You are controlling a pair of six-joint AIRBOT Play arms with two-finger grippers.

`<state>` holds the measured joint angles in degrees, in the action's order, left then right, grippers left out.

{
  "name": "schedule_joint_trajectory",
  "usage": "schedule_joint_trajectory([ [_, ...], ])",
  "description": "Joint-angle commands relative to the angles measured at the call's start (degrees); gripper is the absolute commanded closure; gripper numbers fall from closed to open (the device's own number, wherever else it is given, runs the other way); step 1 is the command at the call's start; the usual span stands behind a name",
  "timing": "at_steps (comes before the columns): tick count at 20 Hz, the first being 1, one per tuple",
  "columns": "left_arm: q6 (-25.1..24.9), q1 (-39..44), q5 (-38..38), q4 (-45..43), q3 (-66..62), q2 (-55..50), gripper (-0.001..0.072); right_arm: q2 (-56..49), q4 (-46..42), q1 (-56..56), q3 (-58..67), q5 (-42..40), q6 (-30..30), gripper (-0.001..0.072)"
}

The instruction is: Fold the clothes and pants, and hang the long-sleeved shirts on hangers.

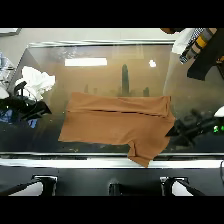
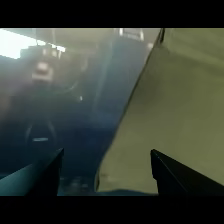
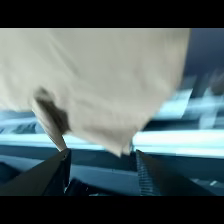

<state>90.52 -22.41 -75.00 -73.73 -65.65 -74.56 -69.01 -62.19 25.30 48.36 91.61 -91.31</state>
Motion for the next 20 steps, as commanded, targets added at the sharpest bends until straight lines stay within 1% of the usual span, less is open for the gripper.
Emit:
schedule_joint_trajectory([
  [1,-0.11,-2.49,1.09,6.32,10.27,7.3,0.0093,6.51,2.03,0.46,-14.51,-2.82,-3.13,0.0235],
  [4,-0.09,-2.51,1.09,9.35,14.71,9.27,0.0093,7.06,5.64,0.46,-21.46,-6.95,-3.21,0.0235],
  [7,0.02,-2.51,1.18,10.38,16.28,9.51,0.0093,7.04,11.45,0.44,-25.49,-13.25,-3.21,0.0238],
  [8,0.02,-2.51,1.42,10.36,16.61,9.51,0.0093,7.04,13.25,0.44,-26.38,-15.23,-3.21,0.0246],
  [9,0.0,-2.51,1.6,10.34,16.87,9.49,0.0093,7.04,14.01,0.44,-27.19,-16.63,-3.5,0.0287],
  [11,0.13,-2.51,2.23,10.36,17.64,9.49,0.0092,7.04,13.57,0.44,-28.74,-17.92,-4.5,0.03],
  [12,0.37,-2.54,2.58,10.36,18.05,9.49,0.0092,7.04,13.53,0.44,-29.2,-18.18,-4.22,0.0368],
  [13,0.42,-2.75,2.8,10.38,18.56,9.49,0.0092,7.04,13.55,0.44,-29.22,-18.23,-3.85,0.0401],
  [14,0.46,-2.99,3.06,10.36,19.23,9.49,0.0092,7.04,13.57,0.46,-29.2,-18.56,-3.58,0.0487],
  [15,0.37,-3.34,3.19,10.34,20.0,9.49,0.0092,7.04,13.81,0.46,-29.2,-18.93,-2.82,0.06],
  [16,0.31,-3.82,3.52,10.36,21.07,9.49,0.0092,7.04,14.14,0.46,-29.2,-19.12,-2.32,0.0671],
  [17,0.28,-4.44,3.89,10.36,22.36,9.49,0.0093,7.06,14.21,0.46,-29.2,-19.1,-2.01,0.0682],
  [20,-0.44,-5.81,5.95,10.82,26.47,9.49,0.0093,7.06,14.14,0.46,-29.2,-18.91,-0.9,0.0683],
])
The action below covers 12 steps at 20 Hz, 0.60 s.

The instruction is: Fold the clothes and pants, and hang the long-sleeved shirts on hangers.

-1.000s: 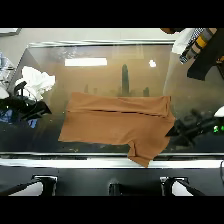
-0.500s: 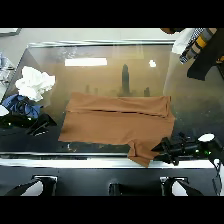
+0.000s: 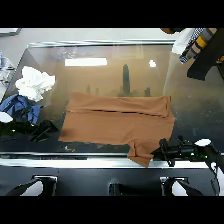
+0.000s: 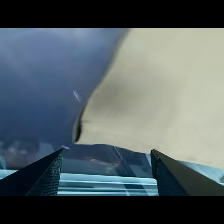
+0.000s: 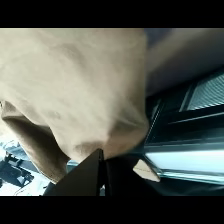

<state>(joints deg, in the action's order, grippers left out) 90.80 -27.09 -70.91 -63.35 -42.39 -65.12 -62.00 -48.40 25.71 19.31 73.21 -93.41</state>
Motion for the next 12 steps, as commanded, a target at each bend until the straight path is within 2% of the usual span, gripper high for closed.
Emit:
schedule_joint_trajectory([
  [1,-1.07,-1.29,2.49,0.63,4.33,0.02,0.0093,0.04,0.35,0.04,-0.15,-0.5,1.44,0.0682],
  [8,-5.35,-1.29,5.01,3.04,7.48,-0.39,0.01,0.04,0.37,0.04,-0.15,-0.33,2.01,0.0682],
  [12,-5.35,-1.27,8.48,5.25,7.48,-0.92,0.0115,0.04,0.37,0.04,-0.15,-0.02,2.67,0.0683],
])
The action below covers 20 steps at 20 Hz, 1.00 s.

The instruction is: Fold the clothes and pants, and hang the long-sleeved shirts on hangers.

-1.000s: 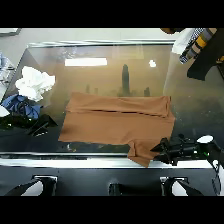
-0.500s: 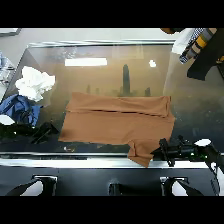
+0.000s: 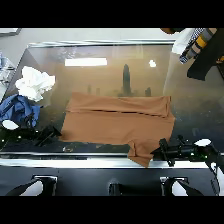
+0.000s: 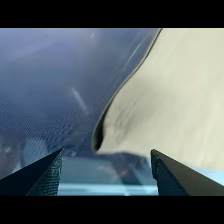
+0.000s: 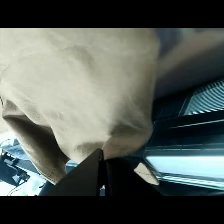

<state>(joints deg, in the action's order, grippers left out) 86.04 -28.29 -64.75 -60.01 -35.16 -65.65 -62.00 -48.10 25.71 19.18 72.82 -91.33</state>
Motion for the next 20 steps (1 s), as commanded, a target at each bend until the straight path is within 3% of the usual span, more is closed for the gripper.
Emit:
schedule_joint_trajectory([
  [1,-0.61,0.17,2.47,2.69,0.24,-1.38,0.0114,0.04,0.07,0.04,-0.02,0.5,0.74,0.0683],
  [7,-0.33,4.39,2.64,3.1,0.24,-6.99,0.0124,1.95,0.04,0.04,0.0,0.28,0.68,0.0683],
  [8,-0.37,4.48,2.8,3.06,0.22,-7.02,0.0268,2.82,0.04,0.04,0.0,0.31,0.68,0.0683],
  [9,-0.37,4.37,2.78,3.04,0.11,-6.99,0.0575,3.63,0.07,0.04,0.02,0.5,0.68,0.0684],
  [10,-0.55,4.13,2.8,3.08,-0.02,-6.84,0.0688,4.48,0.04,0.04,0.17,0.94,0.7,0.0684],
  [14,0.17,2.14,-0.76,-0.63,-1.66,-3.85,0.069,10.54,-2.01,0.15,0.96,4.98,0.63,0.0685],
  [18,6.97,0.22,-7.82,-13.53,-2.86,7.58,0.0691,22.25,-5.73,0.15,3.87,13.97,-2.03,0.0686],
  [20,6.97,0.2,-8.9,-13.92,-2.86,13.81,0.0691,28.68,-6.91,0.15,7.98,16.24,-2.99,0.0686],
])
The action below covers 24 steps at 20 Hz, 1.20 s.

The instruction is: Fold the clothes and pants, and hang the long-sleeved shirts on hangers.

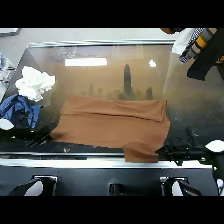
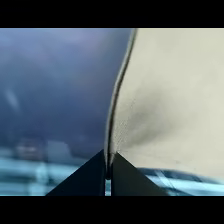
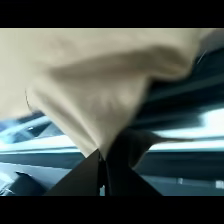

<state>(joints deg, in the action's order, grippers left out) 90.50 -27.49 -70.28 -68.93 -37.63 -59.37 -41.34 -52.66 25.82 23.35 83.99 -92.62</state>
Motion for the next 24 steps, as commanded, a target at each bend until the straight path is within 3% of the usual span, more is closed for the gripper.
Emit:
schedule_joint_trajectory([
  [1,2.54,-0.22,-2.12,-4.09,-0.42,9.42,0.0691,9.86,-2.54,0.04,6.36,4.26,-1.68,0.0686],
  [5,2.56,3.58,9.68,0.61,-1.44,8.87,0.0691,4.46,0.9,0.02,13.25,-5.29,1.07,0.0686],
  [9,2.47,8.7,17.94,0.52,-6.73,0.7,0.0691,-11.3,12.13,-0.09,15.78,-13.75,10.75,0.0686],
  [11,2.32,10.49,20.5,0.48,-10.69,-4.83,0.0691,-19.19,13.07,-0.09,18.93,-16.28,14.01,0.0686],
  [18,-1.66,14.53,20.2,0.04,-30.6,-24.33,0.069,-36.65,13.03,-0.44,32.68,-20.26,17.03,0.0685],
  [24,-2.01,16.63,17.14,-1.42,-40.79,-35.23,0.0691,-45.7,5.79,-8.41,38.62,-24.04,14.23,0.0684],
])
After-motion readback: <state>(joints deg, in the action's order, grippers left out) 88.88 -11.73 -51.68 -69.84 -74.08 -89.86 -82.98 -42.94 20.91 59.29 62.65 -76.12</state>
